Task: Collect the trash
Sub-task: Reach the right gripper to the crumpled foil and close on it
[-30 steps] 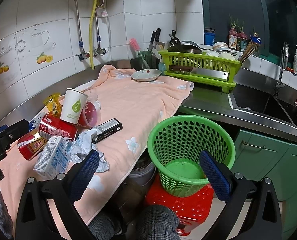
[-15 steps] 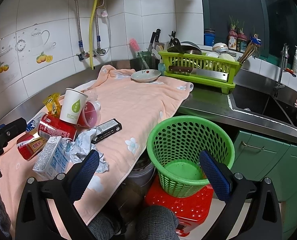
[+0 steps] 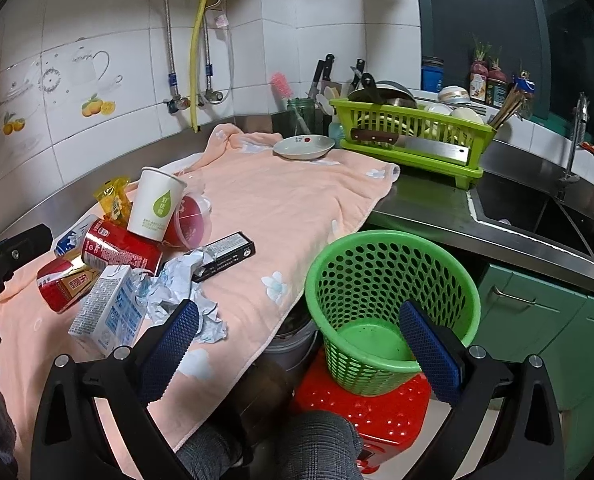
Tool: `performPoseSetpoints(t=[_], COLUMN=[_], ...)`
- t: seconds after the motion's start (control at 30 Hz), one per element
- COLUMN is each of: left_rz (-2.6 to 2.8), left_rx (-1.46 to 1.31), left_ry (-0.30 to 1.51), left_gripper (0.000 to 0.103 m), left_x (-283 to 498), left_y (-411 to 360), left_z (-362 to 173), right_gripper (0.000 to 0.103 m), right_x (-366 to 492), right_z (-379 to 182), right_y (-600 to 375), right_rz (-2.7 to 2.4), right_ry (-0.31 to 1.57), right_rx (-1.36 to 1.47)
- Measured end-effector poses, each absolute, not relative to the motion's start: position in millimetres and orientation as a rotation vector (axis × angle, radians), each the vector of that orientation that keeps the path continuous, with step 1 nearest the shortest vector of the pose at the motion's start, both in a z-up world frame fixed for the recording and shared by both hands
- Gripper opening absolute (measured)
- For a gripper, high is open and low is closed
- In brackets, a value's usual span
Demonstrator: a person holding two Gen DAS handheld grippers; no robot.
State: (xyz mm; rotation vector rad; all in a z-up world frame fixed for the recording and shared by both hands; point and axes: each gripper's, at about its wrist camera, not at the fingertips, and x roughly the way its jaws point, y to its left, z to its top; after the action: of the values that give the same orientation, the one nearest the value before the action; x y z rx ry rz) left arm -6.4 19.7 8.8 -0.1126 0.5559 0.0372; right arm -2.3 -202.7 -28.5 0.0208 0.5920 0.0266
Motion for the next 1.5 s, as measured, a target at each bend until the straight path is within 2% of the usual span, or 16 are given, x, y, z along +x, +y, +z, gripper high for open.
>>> performPoseSetpoints(t=[0.67,1.07,1.2,1.47,1.5], left_rz=[0.084,0.101,0.096,0.019,0.007], left_rx=[-0.136,-0.163,-0.171,-0.17,-0.171], left_ry=[0.605,0.666,0.669,0.689,0.693], left_gripper=[0.098,0.097,0.097,0.096,0.096], left_x=[2.0,2.1,-1.0,1.7,3.2], left_y=[48.1,74.3,80.3,75.0,73.1], left_z=[-4.0,-21.3,-23.0,-26.3,-27.2], right_gripper=[0.097,0.095,0.087,0.085,0.082], right_x=[29.8,69.8,83.2,111.3,113.5], right_z=[-51.3,-74.8,-83.0,-103.1,-105.0], right_y=[-177.5,-136.1,-122.2,-109.2,-107.4], right_rz=[0.155,0.42,0.484,0.581,0.591], right_ry=[0.66,0.731,0.747,0.801,0.806], right_rx=[-0.024,-0.041,-0.096,-0.148,-0.155])
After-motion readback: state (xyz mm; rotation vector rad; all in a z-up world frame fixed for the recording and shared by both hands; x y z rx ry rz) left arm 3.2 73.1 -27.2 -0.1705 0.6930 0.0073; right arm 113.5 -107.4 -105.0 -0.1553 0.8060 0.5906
